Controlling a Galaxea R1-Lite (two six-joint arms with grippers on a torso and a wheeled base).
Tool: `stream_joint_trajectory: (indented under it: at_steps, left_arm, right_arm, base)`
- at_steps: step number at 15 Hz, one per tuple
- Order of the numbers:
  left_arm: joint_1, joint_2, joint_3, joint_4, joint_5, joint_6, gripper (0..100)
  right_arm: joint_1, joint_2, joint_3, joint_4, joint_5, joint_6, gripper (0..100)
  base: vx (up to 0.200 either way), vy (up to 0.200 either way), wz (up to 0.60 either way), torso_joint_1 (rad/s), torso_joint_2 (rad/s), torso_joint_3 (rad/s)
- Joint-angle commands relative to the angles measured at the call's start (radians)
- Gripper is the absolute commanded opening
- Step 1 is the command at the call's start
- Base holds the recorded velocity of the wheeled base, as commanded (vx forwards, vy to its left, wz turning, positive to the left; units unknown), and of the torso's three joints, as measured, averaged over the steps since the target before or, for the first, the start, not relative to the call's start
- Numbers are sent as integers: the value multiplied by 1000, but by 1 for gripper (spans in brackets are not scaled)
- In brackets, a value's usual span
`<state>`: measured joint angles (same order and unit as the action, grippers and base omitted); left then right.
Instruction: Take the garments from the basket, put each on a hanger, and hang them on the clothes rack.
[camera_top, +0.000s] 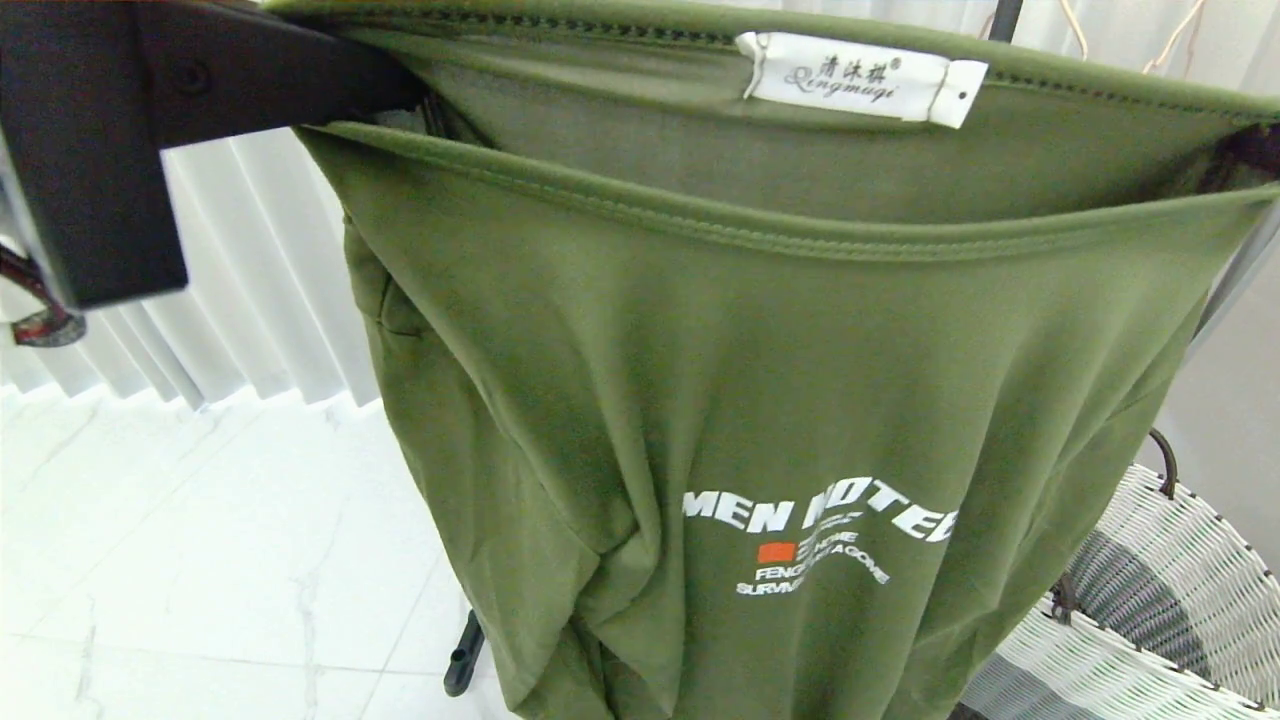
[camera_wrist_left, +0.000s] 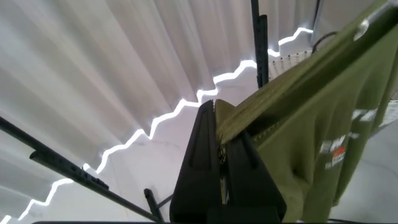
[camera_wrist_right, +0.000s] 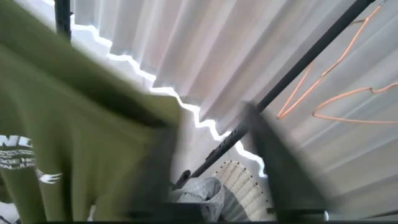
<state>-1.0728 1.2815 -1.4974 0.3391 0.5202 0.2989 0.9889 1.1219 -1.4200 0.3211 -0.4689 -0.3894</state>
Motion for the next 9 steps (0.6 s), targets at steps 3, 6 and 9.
stream_joint_trajectory:
  at_steps: [3, 6, 9]
  left_arm:
    - [125, 4, 0, 0, 0, 2, 0]
    - [243, 13, 11, 0, 0, 0, 0]
    - [249, 30, 9, 0, 0, 2, 0]
  right_arm:
    - [0, -34, 13, 26, 1, 1, 100]
    - [0, -36, 16, 24, 12, 6, 100]
    - [-18, -37, 26, 26, 4, 9, 100]
  base:
    - [0, 0, 0, 0, 0, 0]
    - [0, 0, 0, 0, 0, 0]
    - [0, 0, 0, 0, 0, 0]
